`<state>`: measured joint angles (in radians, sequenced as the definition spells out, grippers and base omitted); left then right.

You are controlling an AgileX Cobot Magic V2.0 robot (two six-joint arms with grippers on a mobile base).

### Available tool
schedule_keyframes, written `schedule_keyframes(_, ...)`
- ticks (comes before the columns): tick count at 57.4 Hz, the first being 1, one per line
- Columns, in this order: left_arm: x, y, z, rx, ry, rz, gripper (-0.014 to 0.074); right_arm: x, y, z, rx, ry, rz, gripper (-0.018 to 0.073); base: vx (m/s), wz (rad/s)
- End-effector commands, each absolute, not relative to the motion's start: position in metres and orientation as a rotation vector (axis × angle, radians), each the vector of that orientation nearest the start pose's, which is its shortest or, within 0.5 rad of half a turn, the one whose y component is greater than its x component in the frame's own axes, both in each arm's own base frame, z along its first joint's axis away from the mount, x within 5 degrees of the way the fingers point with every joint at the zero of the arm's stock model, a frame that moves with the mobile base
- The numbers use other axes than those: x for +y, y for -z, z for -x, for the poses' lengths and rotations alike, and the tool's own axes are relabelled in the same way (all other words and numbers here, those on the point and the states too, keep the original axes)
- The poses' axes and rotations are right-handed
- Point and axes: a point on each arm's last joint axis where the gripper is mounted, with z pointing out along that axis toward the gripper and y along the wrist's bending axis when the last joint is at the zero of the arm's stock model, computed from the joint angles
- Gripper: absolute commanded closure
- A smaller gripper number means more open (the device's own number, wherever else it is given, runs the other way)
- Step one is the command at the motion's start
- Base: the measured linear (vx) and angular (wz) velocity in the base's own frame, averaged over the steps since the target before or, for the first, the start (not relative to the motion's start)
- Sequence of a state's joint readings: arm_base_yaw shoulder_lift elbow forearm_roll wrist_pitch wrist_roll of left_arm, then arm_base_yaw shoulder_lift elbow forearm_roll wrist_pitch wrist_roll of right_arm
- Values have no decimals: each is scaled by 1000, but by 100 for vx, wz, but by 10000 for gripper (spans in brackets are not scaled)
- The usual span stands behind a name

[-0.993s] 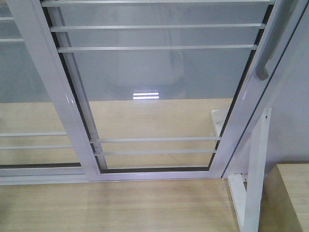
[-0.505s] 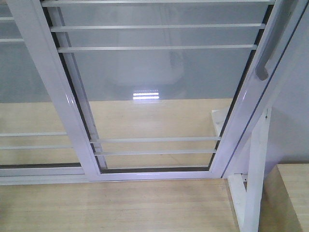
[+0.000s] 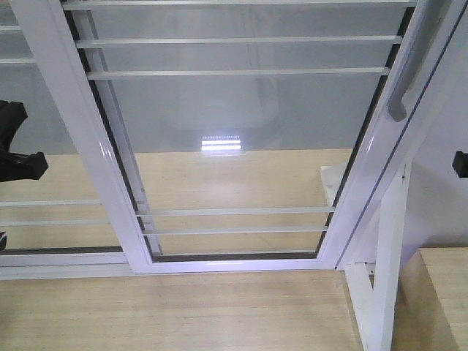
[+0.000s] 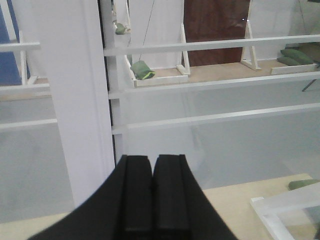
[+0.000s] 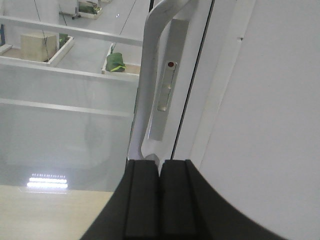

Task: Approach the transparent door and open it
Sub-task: 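Close the right gripper around the vertical silver handle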

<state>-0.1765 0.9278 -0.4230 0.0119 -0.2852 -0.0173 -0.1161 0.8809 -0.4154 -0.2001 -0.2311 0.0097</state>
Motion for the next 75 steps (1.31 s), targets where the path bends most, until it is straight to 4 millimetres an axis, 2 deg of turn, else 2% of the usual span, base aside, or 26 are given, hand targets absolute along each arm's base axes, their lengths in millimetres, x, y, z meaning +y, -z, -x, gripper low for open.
schedule_keyframes(1,-34,-298,-191,1575,166,-109,530,-16,-296,-186,1606,187,115,498,0,0)
schedule_keyframes(14,-34,-297,-193,1574,162,-114,402,-15,-291,-196,1594,174,122,314,0,0)
schedule_keyframes(24,-34,-297,-193,1572,162,-114,308,-15,-286,-209,1565,70,45,196,0,0)
schedule_keyframes(31,-34,-299,-193,1553,163,-112,295,-13,-283,-219,1524,37,68,187,0,0)
schedule_keyframes(39,-34,-301,-193,1529,165,-111,295,-13,-283,-242,1532,36,104,187,0,0)
schedule_keyframes(56,-34,-297,-192,1549,164,-112,295,-21,-301,-310,1498,40,106,187,0,0)
schedule_keyframes(66,-34,-297,-192,1547,164,-112,295,-26,-294,-349,1516,29,97,187,0,0)
schedule_keyframes(75,-34,-297,-192,1547,164,-112,295,-28,-285,-374,1530,8,86,187,0,0)
